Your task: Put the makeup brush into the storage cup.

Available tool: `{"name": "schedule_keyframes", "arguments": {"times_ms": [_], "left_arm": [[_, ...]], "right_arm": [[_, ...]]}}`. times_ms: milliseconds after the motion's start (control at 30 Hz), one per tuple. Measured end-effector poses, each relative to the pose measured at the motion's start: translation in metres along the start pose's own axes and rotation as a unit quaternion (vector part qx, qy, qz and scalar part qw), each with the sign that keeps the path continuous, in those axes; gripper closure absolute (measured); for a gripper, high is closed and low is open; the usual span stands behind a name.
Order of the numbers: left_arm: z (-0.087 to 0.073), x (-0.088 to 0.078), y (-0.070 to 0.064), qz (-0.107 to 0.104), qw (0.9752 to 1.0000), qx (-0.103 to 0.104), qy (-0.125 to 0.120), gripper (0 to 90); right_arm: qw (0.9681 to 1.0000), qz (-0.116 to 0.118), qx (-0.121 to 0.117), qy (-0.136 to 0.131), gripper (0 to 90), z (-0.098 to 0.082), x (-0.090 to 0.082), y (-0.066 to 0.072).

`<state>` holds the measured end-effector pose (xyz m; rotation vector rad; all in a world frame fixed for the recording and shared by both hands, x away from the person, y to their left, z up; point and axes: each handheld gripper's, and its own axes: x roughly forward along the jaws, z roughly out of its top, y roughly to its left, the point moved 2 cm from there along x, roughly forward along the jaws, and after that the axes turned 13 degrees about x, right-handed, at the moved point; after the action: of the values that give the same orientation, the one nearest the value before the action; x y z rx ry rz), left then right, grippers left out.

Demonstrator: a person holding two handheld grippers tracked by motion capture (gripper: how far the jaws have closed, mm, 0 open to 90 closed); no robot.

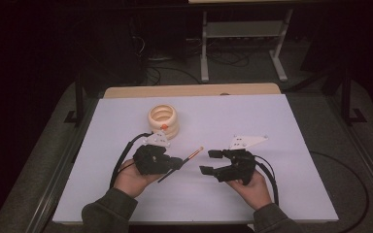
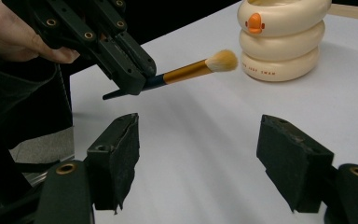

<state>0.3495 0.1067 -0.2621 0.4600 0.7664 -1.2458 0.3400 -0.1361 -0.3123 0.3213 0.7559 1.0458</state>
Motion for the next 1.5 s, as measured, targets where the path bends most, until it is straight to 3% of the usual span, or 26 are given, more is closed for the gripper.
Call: {"name": "schedule_keyframes", "arguments": {"times_ms": [767, 1033, 1500], "left_arm": [[0.002, -0.001, -0.005, -0.005, 0.9998, 0.013, -0.011, 83.3], [0.002, -0.006, -0.005, -0.004, 0.9996, 0.013, -0.026, 83.3], [0.003, -0.013, -0.007, 0.002, 0.9987, 0.020, -0.047, 83.3]], "right_arm": [[0.9995, 0.032, 0.004, 0.001, 33.0, 0.012, 0.003, 0.004], [0.9989, 0.035, -0.010, 0.029, 34.4, 0.029, 0.005, 0.011], [0.9972, 0.061, 0.007, 0.041, 46.2, 0.041, 0.015, 0.012]]}}
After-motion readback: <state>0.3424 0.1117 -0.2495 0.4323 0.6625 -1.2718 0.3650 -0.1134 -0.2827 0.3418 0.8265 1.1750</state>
